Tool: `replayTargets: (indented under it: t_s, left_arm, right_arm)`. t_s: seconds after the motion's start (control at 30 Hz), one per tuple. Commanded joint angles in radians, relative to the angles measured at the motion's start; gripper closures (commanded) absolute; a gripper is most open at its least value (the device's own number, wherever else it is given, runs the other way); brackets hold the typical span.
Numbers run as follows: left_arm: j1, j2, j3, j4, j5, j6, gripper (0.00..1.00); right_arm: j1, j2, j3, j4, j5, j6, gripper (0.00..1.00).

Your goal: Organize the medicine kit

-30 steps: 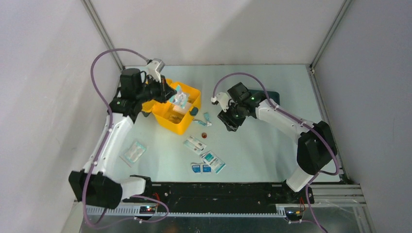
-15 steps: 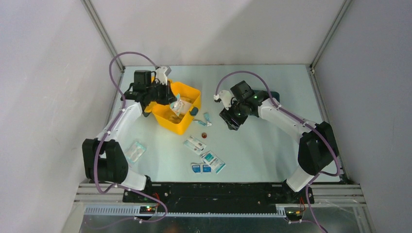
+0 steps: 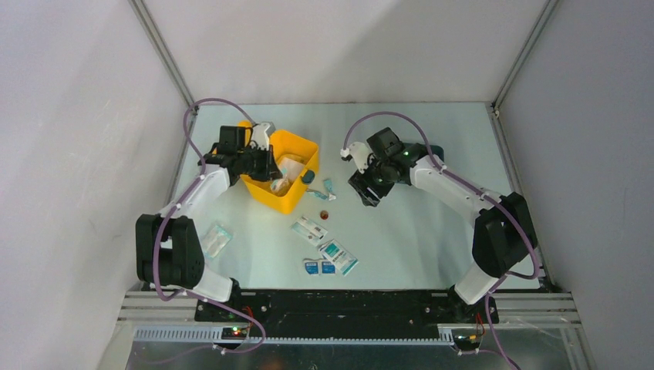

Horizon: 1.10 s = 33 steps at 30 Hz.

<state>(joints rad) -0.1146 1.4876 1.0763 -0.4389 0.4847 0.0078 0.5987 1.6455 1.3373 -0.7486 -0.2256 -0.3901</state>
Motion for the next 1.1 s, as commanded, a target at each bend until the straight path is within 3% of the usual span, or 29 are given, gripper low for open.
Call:
replayTargets:
  t_s: [0.0,0.1,0.17,0.27,0.37,0.53,0.8,1.07]
  left_arm:
    - [0.004,-0.023,-0.011,0.012,-0.016,0.006,1.0]
    - [0.001,-0.037,-0.012,0.006,-0.148,0.034,0.95]
    - [0.001,-0.043,-0.008,0.006,-0.228,0.066,0.85]
    - [0.001,-0.051,-0.005,0.005,-0.289,0.099,0.65]
    - [0.0,-0.058,0.002,0.005,-0.33,0.115,0.55]
    - [0.0,-0.153,0.042,0.008,-0.353,0.086,0.48]
    - [0.0,-0.336,-0.011,0.02,-0.235,0.0,0.45]
    - [0.001,-0.381,-0.052,0.03,-0.211,-0.013,0.45]
  right_arm:
    - [-0.039,0.02,0.045,0.06,0.055,0.068,0.28]
    - [-0.087,0.052,0.079,0.067,0.046,0.136,0.14]
    - [-0.129,0.085,0.108,0.055,0.011,0.163,0.06]
    - [-0.138,0.135,0.132,0.042,-0.019,0.183,0.03]
    - [-0.139,0.169,0.148,0.04,-0.046,0.204,0.03]
    - [-0.136,0.235,0.184,0.026,-0.086,0.238,0.14]
    - [-0.112,0.31,0.218,0.013,-0.106,0.269,0.29]
    - [-0.105,0.442,0.351,-0.025,-0.09,0.294,0.38]
